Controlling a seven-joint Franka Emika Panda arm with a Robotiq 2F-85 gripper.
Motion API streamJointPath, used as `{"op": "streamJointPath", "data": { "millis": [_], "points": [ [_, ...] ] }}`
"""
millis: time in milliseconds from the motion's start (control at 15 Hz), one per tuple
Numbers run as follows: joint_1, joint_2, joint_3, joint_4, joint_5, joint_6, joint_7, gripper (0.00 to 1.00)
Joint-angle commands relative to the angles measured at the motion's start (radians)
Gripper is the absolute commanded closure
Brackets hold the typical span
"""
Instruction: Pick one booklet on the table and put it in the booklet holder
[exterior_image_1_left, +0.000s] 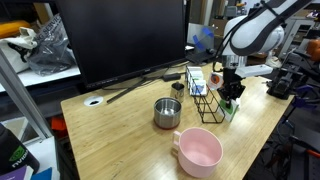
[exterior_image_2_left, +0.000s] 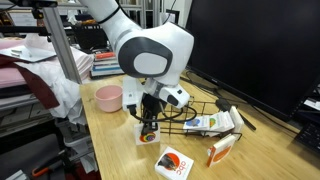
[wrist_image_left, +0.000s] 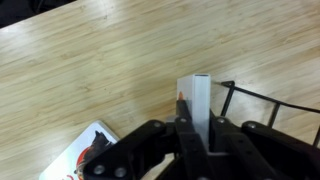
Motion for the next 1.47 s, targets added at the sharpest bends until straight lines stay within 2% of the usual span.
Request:
{"op": "streamJointPath", "data": {
  "millis": [0,400,800,1133,1400],
  "points": [
    [-0.005,-0.036,-0.01,-0.022,-0.015,-0.013,0.045,0.96],
    [-0.004,-0.157,-0.028,-0.062,-0.077,-0.052,0.111,0.96],
    [-0.009,-0.254,-0.015,-0.019,-0.177,-0.135,0.106,0.96],
    [-0.004,-0.265,0.01,0.09,-0.294,-0.235,-0.012,0.96],
    [-0.004,-0.224,0.014,0.196,-0.374,-0.33,-0.17,0.96]
  ]
}}
